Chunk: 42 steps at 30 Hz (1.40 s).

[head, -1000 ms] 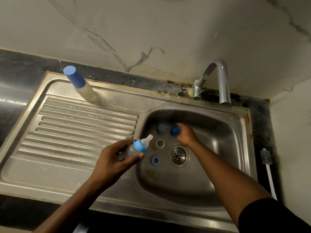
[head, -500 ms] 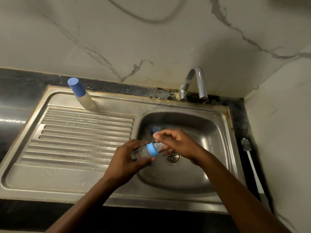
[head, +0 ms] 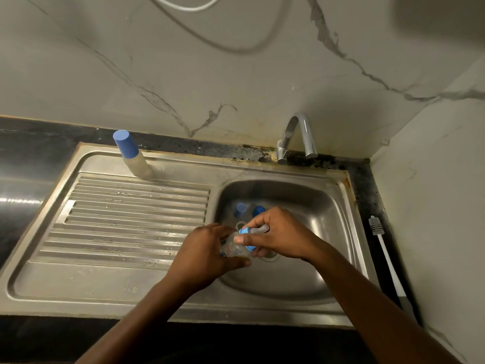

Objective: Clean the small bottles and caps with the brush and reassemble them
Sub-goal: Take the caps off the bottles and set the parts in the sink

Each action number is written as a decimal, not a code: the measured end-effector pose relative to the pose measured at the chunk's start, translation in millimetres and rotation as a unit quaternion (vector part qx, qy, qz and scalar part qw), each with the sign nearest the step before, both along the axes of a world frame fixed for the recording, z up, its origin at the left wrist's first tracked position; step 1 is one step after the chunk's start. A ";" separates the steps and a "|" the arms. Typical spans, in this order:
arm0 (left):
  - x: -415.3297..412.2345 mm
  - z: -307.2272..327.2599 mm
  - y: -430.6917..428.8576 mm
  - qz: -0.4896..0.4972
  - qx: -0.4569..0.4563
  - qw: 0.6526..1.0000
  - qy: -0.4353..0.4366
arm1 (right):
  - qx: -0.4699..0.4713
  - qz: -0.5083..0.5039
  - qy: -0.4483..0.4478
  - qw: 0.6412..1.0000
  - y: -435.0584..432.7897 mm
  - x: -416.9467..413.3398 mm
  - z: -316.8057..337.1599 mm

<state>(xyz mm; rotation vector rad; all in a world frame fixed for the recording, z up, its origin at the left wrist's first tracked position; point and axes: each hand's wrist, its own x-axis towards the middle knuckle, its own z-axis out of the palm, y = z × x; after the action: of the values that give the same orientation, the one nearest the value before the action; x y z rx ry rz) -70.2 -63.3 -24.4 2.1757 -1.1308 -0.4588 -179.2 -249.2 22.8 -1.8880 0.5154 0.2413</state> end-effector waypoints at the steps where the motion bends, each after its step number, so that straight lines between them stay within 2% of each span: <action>1: 0.2 1.3 0.0 -0.009 0.002 1.000 -0.001 | 0.004 0.009 -0.003 1.000 -0.7 -1.6 0.3; 5: 0.4 9.0 -0.6 -0.033 0.002 0.999 0.012 | 0.028 0.040 -0.018 0.999 -9.1 -7.2 1.1; 9: 2.1 15.7 1.0 -0.053 0.014 0.989 0.134 | -0.035 0.125 -0.043 0.991 -20.5 -15.4 5.1; 13: 1.1 16.2 3.7 -0.051 0.023 0.988 0.141 | -0.066 0.183 -0.041 0.980 -20.0 -20.8 8.3; 18: -7.9 18.8 2.0 -0.053 0.022 0.991 0.120 | -0.064 0.080 0.026 0.994 -14.9 -26.8 8.7; 21: -13.0 16.4 0.9 -0.053 0.021 0.992 0.111 | -0.047 0.069 0.051 0.995 -10.8 -28.2 9.3; 25: -18.6 13.4 0.2 -0.053 0.040 0.993 0.100 | -0.080 0.102 0.013 0.992 -16.3 -38.3 2.8; 27: -19.1 10.1 1.5 -0.037 0.041 0.993 0.102 | -0.060 0.116 0.001 0.991 -18.7 -42.9 0.7; 34: -25.2 9.3 0.0 -0.046 0.049 0.993 0.094 | -0.028 0.049 0.023 0.998 -8.0 -46.8 1.3; 38: -27.7 3.4 0.2 -0.045 0.052 0.991 0.113 | -0.067 0.087 -0.005 0.994 -14.9 -54.5 1.9; 42: -32.4 -8.5 -2.3 -0.064 0.055 0.988 0.129 | -0.066 0.089 -0.018 0.994 -21.0 -62.8 2.2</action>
<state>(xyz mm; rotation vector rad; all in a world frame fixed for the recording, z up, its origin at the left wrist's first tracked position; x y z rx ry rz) -102.5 -65.6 -33.0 2.0695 -1.1274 -0.8522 -241.9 -270.2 25.0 -2.0665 0.3468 0.2960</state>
